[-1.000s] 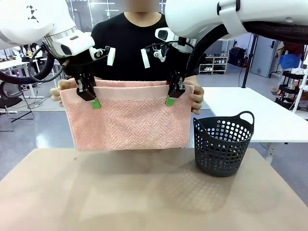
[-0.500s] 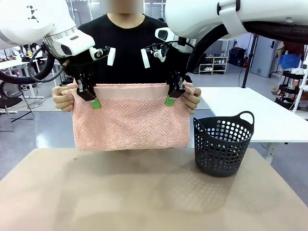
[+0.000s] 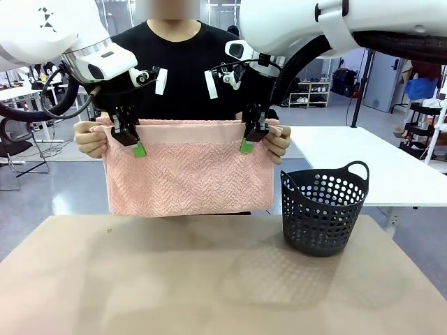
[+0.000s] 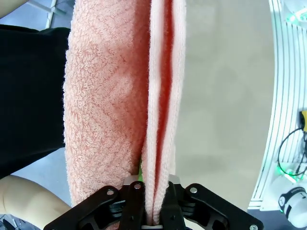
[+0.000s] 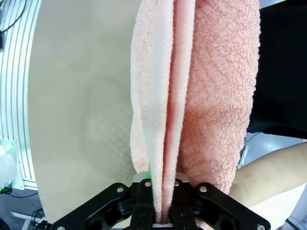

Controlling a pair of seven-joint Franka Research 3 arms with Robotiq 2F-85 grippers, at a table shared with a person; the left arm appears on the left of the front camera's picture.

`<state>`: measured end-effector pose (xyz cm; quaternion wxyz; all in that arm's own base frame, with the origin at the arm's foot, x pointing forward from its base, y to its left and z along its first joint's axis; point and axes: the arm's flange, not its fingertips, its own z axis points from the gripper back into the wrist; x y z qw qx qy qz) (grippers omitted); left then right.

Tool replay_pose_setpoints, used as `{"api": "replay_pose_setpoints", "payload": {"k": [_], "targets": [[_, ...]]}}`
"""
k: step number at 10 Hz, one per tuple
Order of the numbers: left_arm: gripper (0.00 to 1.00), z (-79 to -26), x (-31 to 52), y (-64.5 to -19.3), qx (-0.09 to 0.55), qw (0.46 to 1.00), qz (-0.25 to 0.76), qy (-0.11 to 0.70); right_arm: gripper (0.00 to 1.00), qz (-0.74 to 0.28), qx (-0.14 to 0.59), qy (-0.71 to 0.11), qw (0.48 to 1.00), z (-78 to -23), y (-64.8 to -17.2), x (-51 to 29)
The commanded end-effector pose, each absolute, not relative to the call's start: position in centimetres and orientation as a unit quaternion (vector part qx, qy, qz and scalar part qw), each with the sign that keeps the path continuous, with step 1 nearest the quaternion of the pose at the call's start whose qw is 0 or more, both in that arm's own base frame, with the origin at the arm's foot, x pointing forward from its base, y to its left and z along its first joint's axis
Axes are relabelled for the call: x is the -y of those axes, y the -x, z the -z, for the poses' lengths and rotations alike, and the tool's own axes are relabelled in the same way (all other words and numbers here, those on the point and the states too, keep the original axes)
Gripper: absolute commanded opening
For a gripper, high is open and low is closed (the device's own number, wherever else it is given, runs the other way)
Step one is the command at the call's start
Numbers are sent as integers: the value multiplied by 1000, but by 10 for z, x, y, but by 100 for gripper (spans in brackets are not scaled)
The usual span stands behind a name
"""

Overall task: Fold the towel.
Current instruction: Release the end of the 100 cm Hotel Towel you were holding.

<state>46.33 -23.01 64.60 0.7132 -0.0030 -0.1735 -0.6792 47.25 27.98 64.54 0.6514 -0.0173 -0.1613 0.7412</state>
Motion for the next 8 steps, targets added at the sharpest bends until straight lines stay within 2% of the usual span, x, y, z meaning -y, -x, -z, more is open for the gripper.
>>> {"api": "replay_pose_setpoints", "payload": {"k": [1, 3, 4, 5, 6, 7, 8], "targets": [[0, -647, 229, -463, 174, 712, 680, -1, 2, -741, 161, 21, 651, -646, -473, -278], [0, -647, 229, -463, 174, 712, 680, -1, 2, -741, 161, 21, 651, -646, -473, -278], [40, -646, 230, -463, 174, 713, 679, 3, 4, -741, 161, 17, 651, -645, -472, -280], [41, -647, 229, -463, 178, 714, 677, 4, 37, -745, 161, 19, 648, -646, -471, -279], [76, -649, 227, -461, 184, 715, 674, 3, 37, -743, 166, 21, 648, -648, -470, -278], [43, -652, 226, -459, 190, 715, 672, 2, 70, -743, 171, 23, 647, -652, -468, -277], [100, -656, 225, -456, 196, 716, 670, 4, 40, -741, 181, 28, 646, -660, -467, -274]]}}
